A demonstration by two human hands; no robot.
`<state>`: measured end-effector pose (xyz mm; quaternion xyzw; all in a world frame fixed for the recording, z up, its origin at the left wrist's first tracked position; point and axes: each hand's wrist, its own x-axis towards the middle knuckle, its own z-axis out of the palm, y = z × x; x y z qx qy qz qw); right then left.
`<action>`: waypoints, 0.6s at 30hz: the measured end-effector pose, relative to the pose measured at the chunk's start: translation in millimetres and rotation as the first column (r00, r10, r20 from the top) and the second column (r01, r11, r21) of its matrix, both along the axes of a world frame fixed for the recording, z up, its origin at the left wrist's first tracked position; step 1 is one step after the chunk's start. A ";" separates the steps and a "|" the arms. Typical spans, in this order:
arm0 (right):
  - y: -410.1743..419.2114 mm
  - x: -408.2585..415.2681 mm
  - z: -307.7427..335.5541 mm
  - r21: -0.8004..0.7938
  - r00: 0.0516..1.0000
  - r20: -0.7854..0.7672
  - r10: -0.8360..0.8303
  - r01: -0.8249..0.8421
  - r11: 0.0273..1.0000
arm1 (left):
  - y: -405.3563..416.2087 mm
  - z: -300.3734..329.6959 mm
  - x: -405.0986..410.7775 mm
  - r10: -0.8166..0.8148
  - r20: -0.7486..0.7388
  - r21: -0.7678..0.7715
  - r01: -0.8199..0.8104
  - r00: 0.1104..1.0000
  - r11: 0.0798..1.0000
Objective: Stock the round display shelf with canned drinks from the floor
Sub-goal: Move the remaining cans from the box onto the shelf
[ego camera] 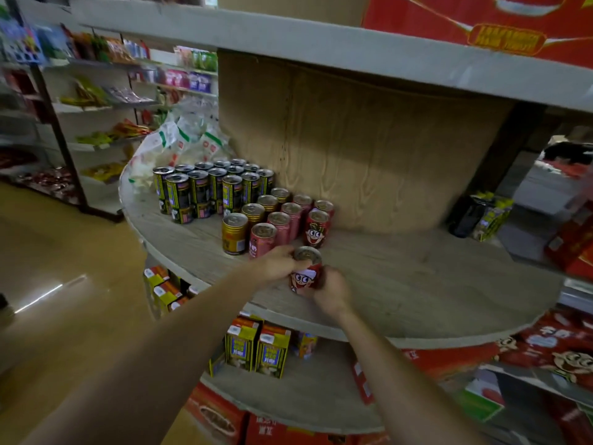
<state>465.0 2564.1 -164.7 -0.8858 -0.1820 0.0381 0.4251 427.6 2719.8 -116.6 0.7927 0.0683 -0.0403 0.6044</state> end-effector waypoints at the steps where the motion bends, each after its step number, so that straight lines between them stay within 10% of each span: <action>1: -0.7 7.8 -2.9 -0.003 1.000 0.007 0.001 -0.001 1.000 | -1.3 -1.3 8.9 0.006 -0.010 -0.006 -0.006 1.000 1.000; 18: 25.9 96.5 -3.9 -0.092 0.999 0.024 -0.045 0.047 0.995 | 2.4 -10.4 110.6 0.258 -0.190 0.017 -0.260 0.947 0.965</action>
